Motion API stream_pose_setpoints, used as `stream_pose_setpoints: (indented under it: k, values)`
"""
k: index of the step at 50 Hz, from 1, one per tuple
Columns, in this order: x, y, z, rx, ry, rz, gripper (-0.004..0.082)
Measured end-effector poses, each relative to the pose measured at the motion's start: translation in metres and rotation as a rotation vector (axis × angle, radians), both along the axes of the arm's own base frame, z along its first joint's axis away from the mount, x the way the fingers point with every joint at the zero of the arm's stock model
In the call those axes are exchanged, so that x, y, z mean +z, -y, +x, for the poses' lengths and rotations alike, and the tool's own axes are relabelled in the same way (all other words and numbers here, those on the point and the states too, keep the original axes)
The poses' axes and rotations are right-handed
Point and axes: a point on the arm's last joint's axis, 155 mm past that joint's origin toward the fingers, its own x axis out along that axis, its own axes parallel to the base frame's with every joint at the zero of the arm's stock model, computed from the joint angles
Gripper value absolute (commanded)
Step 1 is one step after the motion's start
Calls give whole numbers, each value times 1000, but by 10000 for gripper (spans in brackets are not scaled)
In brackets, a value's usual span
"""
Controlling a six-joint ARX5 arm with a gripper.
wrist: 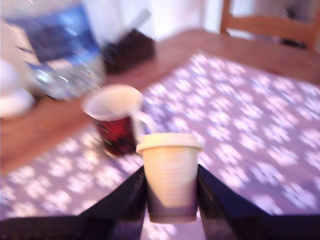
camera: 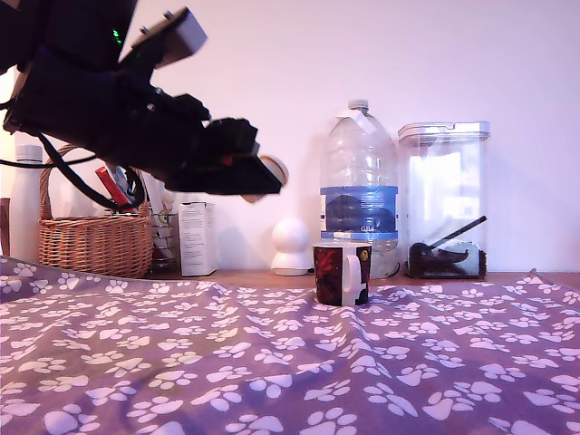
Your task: Pick up the coffee capsules from the table one by one and drop them inside the nearest coffee cup
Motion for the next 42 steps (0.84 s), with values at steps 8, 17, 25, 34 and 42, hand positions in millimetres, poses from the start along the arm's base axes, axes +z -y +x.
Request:
stream_pose_setpoints:
  k: [8, 17, 25, 34, 42]
  values:
    - [12, -8, 9, 25, 40, -28, 4]
    - [10, -11, 15, 17, 6, -17, 4]
    - [31, -1, 26, -7, -33, -1, 4]
    - [55, 5, 36, -2, -49, -17, 4]
    - [49, -1, 39, 19, -118, -3, 4]
